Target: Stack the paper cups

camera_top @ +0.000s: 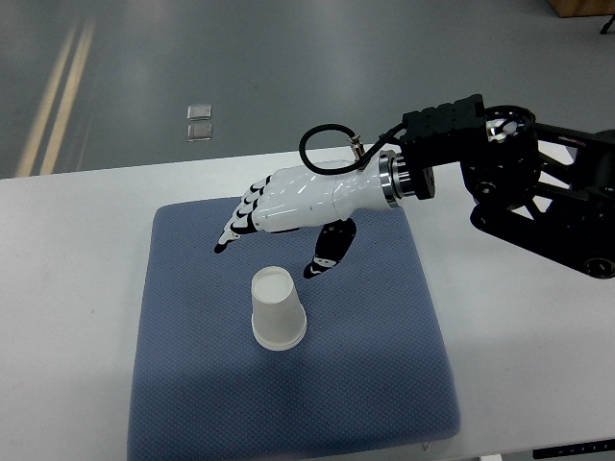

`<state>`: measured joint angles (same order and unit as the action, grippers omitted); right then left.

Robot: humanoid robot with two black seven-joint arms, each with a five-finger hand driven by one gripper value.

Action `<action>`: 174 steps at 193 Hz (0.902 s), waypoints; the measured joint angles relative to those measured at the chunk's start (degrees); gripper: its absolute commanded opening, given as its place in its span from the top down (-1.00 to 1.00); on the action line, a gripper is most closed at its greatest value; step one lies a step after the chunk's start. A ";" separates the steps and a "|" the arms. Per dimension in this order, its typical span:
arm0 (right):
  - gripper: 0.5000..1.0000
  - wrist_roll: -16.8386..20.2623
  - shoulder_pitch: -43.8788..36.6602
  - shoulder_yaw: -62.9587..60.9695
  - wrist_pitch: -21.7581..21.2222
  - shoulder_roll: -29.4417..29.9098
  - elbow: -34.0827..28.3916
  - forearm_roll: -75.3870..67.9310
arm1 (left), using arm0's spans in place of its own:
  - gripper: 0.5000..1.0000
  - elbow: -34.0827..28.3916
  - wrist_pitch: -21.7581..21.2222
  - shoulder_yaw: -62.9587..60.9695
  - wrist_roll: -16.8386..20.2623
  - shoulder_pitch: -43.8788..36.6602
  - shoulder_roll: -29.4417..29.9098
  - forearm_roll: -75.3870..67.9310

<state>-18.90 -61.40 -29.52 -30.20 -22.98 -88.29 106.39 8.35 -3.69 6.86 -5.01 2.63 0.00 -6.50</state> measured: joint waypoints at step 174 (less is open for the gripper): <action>-0.57 16.28 24.11 -23.75 30.01 9.22 29.00 -49.11 | -1.00 0.00 0.00 0.00 0.00 0.00 0.00 0.00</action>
<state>-2.62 -37.28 -53.27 -0.19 -13.76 -59.29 57.28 8.35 -3.69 6.86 -5.01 2.64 0.00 -6.50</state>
